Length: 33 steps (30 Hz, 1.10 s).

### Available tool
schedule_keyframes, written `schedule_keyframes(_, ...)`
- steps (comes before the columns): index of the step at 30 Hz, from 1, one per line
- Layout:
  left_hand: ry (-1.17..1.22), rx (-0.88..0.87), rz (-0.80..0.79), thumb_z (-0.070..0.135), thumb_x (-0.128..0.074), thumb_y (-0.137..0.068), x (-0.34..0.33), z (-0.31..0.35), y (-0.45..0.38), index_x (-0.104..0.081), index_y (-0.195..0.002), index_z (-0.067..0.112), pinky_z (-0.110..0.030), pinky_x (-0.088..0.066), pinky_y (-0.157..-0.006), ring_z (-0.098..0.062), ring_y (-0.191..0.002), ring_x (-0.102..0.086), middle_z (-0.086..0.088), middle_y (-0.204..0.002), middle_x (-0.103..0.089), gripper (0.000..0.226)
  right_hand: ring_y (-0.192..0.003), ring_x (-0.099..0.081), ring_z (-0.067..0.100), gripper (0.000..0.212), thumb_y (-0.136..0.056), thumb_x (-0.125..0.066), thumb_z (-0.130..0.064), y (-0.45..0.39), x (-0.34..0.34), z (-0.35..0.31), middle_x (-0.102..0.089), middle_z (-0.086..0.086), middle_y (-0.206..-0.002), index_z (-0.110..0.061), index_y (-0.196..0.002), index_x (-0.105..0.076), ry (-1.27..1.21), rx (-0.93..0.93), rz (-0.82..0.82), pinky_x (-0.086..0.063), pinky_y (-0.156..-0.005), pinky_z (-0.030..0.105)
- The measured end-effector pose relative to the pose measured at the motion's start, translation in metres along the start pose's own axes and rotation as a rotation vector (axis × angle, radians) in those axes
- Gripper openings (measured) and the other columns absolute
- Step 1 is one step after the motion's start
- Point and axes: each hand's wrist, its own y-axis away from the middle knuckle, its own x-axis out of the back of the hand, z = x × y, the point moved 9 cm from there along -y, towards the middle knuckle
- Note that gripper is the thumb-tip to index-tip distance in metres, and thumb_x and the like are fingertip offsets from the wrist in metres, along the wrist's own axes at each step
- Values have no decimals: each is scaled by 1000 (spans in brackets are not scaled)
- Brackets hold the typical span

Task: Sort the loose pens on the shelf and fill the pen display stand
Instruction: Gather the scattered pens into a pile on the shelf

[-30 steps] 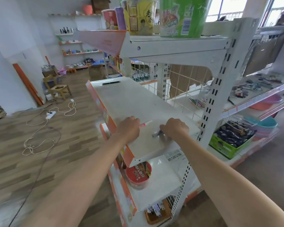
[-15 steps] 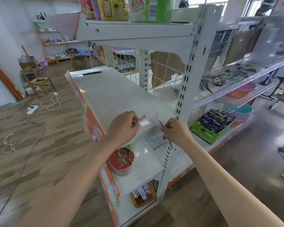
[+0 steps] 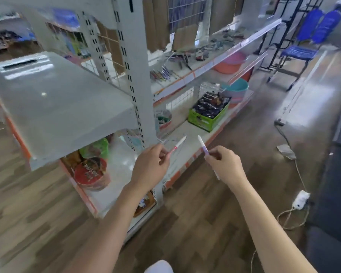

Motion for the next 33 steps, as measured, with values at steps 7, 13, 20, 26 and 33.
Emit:
schedule_keyframes(7, 71, -23, -73, 23, -60, -89, -54, 29, -57, -61, -86, 13, -30, -52, -63, -8, -68, -57, 9, -75, -58, 10, -73, -61, 15, 7, -87, -59, -25, -27, 36, 59, -67, -2, -75, -20, -84, -62, -47, -167, 91, -46, -60, 28)
schedule_keyframes(13, 123, -62, -96, 27, -61, -88, -97, 51, -129, -59, -80, 20, -30, -49, -61, -8, -67, -54, 8, -73, -58, 11, -69, -61, 10, 5, -88, -59, -23, -74, 78, 79, -66, -5, -71, -21, -85, -62, -98, -243, 221, -43, -48, 19)
schedule_keyframes(20, 146, -127, -190, 21, -62, -87, -159, 100, -208, -57, -80, 20, -19, -35, -57, -7, -63, -50, 9, -72, -56, 9, -72, -61, 12, 7, -87, -59, -23, -127, 136, 126, -66, -5, -69, -21, -82, -61, -76, -334, 313, -46, -61, 29)
schedule_keyframes(26, 167, -116, -196, 19, -62, -87, -205, 148, -274, -60, -82, 17, -12, -34, -51, -3, -61, -51, 13, -70, -55, 6, -69, -58, 8, 6, -88, -58, -24, -205, 182, 164, -67, -3, -73, -19, -87, -62, -116, -349, 298, -42, -54, 24)
schedule_keyframes(33, 182, -80, -155, 20, -63, -87, -242, 183, -352, -59, -78, 22, -16, -38, -54, -2, -64, -54, 15, -70, -56, 10, -70, -58, 7, 7, -91, -59, -25, -302, 229, 172, -67, 0, -79, -18, -92, -60, -59, -321, 222, -34, -49, 16)
